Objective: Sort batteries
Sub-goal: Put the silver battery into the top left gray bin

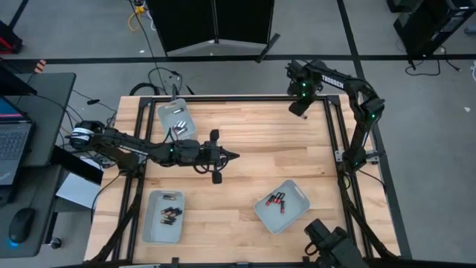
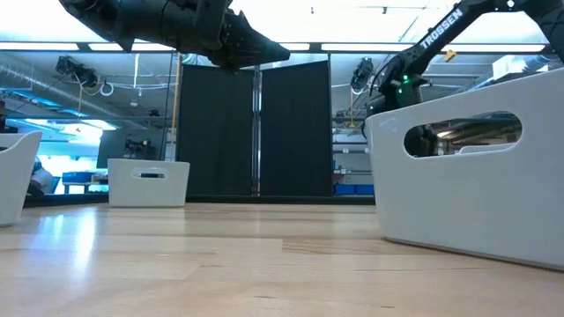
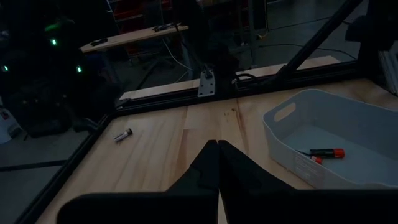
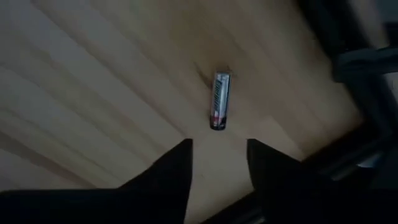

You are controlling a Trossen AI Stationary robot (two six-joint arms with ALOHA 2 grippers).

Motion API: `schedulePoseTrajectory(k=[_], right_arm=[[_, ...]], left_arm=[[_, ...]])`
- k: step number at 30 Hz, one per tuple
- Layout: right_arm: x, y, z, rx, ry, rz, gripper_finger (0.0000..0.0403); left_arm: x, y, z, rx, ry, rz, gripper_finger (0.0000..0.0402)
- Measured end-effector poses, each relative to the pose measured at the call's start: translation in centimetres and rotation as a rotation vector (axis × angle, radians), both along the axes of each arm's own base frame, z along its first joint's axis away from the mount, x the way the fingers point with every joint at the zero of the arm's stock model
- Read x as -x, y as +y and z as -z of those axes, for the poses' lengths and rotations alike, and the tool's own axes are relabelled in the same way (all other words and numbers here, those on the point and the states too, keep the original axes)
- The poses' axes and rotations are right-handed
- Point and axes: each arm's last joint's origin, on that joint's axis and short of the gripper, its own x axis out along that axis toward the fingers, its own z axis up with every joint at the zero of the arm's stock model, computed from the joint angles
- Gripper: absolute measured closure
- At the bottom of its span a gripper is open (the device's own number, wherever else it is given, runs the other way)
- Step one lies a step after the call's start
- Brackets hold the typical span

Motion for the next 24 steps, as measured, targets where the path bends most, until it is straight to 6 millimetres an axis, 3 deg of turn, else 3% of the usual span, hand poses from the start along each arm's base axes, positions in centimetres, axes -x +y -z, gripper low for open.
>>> schedulePoseTrajectory(k=[6, 15, 19, 24], right_arm=[[0.4, 0.6, 3.2, 0.004, -0.003, -0.004, 0.0217], [0.4, 1.8, 6.9, 0.047, -0.018, -0.066, 0.0229], [0.6, 2.1, 7.5, 0.049, -0.017, -0.088, 0.0248], [0.4, 2.3, 7.5, 0.038, -0.032, -0.109, 0.0313]], left_arm=[[0.0, -0.4, 0.0, 0.000, -0.001, 0.014, 0.0396], [0.0, -0.4, 0.0, -0.001, 0.000, 0.014, 0.0396], [0.0, -0.4, 0.0, 0.015, -0.002, 0.011, 0.0396], [0.0, -0.4, -0.1, 0.057, -0.015, 0.006, 0.0396]])
